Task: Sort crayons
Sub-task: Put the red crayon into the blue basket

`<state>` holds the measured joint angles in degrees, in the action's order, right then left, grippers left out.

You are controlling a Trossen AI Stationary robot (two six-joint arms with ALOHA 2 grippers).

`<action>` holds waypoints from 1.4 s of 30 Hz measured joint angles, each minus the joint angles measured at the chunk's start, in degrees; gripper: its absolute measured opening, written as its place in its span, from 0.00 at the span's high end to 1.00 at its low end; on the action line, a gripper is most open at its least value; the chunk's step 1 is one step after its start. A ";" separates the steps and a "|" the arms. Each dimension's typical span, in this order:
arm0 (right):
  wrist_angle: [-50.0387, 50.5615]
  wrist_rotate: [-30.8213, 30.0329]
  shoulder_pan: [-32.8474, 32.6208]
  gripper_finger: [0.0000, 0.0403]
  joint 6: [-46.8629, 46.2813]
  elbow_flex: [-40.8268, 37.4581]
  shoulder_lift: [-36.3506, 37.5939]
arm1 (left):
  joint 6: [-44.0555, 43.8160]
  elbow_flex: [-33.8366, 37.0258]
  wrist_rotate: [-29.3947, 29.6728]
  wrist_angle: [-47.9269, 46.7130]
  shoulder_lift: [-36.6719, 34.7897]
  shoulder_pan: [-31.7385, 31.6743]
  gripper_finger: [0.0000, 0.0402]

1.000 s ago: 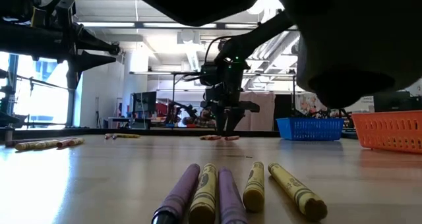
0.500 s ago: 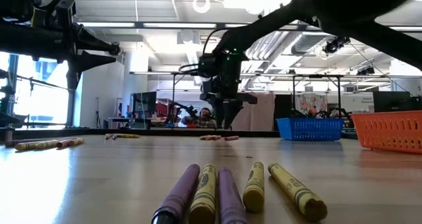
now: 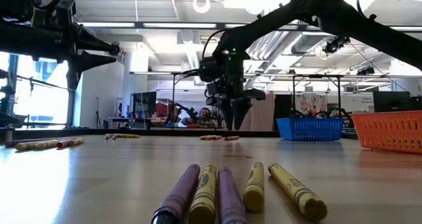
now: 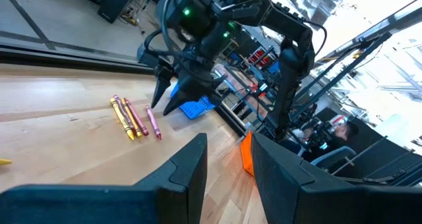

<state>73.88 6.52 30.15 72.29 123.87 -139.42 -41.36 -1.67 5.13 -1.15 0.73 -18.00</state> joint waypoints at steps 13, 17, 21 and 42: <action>-0.94 2.81 1.38 0.72 7.28 -0.02 -1.18 | 0.00 0.00 0.01 0.00 0.00 -0.02 0.74; -0.81 3.50 1.86 0.77 7.24 -0.02 -1.18 | 0.00 0.00 0.01 0.00 0.00 -0.02 0.74; -0.32 3.54 2.31 0.84 6.08 -0.02 -1.18 | 0.00 0.00 0.01 0.00 0.00 -0.01 0.74; -1.39 2.49 3.85 0.88 1.21 -0.04 -2.69 | 0.00 0.00 0.01 0.00 0.00 -0.02 0.74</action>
<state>72.48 9.01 34.00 73.50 123.83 -142.11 -41.36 -1.67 5.15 -1.15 0.73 -18.02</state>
